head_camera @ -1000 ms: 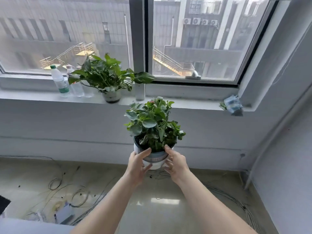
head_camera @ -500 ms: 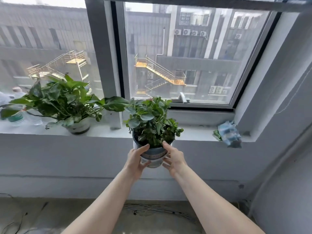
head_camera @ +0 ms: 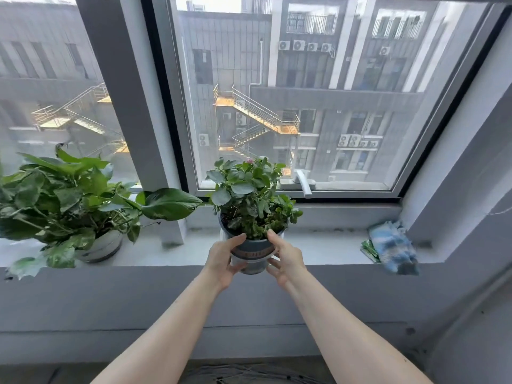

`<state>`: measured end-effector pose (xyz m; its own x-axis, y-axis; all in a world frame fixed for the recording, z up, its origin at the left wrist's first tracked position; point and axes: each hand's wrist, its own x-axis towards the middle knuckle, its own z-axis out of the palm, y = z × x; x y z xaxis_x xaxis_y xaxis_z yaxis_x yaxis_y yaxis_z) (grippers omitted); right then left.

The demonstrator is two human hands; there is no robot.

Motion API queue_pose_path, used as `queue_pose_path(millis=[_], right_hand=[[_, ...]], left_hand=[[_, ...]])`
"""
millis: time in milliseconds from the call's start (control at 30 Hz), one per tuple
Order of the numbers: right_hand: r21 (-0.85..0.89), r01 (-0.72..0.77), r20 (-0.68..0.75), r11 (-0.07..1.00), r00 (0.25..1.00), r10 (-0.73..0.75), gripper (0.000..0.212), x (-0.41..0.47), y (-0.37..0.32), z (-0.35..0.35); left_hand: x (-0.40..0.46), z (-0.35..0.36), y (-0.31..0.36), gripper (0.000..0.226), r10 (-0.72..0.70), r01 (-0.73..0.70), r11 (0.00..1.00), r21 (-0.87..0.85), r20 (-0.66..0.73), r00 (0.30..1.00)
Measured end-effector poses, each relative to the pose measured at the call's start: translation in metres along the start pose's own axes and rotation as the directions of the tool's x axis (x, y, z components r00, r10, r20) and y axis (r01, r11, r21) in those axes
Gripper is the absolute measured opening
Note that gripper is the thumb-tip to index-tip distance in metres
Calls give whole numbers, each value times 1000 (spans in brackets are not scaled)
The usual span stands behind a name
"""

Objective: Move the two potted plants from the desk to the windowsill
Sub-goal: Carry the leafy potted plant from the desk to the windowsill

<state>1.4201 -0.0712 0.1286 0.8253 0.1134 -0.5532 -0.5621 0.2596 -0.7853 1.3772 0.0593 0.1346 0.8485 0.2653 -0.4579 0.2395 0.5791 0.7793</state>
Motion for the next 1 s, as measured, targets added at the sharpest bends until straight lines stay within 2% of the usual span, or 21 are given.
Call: queue_pose_path(millis=[233,433,633,833,933,1000], right_hand=[[17,-3,-32,1000,999,4,51,21,-2,9],[9,-2,-30,1000,1000,2,41,23,-7,12],[-28,20,-32,999,999,-21,50,24,-3,12],[-63,26,-47,998,998,-29,57,18,8,15],[-61,27,-55,998,998,-31,78,11,15,19],[-77,21,-55,997,998,-25,83,1,21,21]], left_hand=[[23,2,7,3,-29,29,1000,-2,2,1000],[32,4,11,6,-50,50,999,-14,11,999],[34,0,8,47,-35,35,999,3,17,999],[26,-2,5,61,9,-9,996,91,0,1000],[27,-14,0,84,25,-22,992,123,-29,999],[19,-21,-3,96,46,-43,994,103,-30,998]])
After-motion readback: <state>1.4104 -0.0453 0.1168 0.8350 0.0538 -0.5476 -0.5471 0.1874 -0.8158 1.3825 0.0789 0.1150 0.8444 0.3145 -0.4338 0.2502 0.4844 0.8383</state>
